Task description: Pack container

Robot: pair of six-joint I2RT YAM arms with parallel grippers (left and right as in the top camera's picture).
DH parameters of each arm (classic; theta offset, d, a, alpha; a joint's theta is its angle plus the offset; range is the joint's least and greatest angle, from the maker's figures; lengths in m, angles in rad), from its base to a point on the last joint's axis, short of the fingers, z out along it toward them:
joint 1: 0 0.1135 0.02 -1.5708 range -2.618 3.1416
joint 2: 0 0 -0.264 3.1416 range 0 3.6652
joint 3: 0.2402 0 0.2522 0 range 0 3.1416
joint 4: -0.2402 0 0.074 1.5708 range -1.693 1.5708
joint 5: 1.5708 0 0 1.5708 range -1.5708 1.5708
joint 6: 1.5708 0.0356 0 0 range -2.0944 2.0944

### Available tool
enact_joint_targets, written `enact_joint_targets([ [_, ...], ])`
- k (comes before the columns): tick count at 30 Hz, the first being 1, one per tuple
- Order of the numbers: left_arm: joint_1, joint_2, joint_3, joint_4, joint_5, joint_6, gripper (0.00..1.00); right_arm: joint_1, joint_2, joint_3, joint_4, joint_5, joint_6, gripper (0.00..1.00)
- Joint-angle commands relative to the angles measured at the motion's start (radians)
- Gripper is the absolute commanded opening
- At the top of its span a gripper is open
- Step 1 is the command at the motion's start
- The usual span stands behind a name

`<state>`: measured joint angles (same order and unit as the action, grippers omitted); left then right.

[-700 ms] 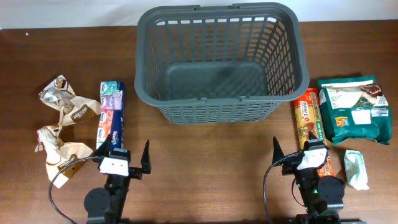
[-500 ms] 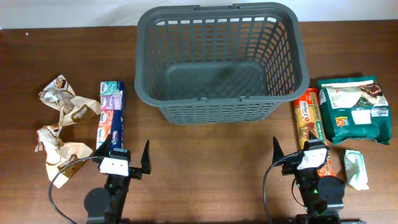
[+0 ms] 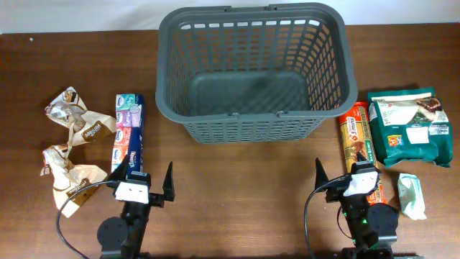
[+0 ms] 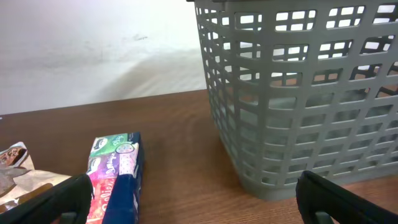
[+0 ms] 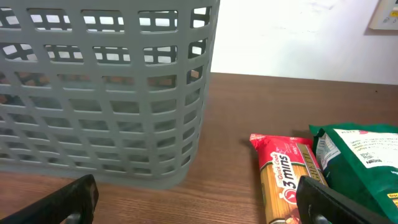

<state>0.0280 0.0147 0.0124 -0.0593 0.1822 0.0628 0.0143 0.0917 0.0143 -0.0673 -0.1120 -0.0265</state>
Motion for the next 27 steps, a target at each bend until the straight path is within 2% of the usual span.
enact_joint_targets([
  [1,-0.005,-0.01,-0.004,-0.004,-0.007,-0.002,0.99,0.004,0.004,-0.009,-0.003,0.019,0.006,0.99],
  [11,-0.005,-0.01,-0.003,-0.002,-0.003,-0.003,0.99,0.005,0.004,-0.009,0.023,0.011,0.01,0.99],
  [14,-0.005,-0.01,0.002,-0.002,0.006,-0.003,0.99,0.005,0.004,-0.009,0.092,0.011,0.012,0.99],
  [17,-0.005,-0.01,0.037,-0.002,0.04,-0.004,0.99,0.005,0.004,0.003,0.192,0.011,0.085,0.99],
  [21,-0.006,-0.006,0.11,-0.005,0.038,-0.006,0.99,0.005,0.004,0.071,0.229,0.005,0.174,0.99],
  [27,-0.006,0.064,0.3,-0.013,0.038,-0.007,0.99,0.005,0.008,0.265,0.223,-0.068,0.174,0.99],
])
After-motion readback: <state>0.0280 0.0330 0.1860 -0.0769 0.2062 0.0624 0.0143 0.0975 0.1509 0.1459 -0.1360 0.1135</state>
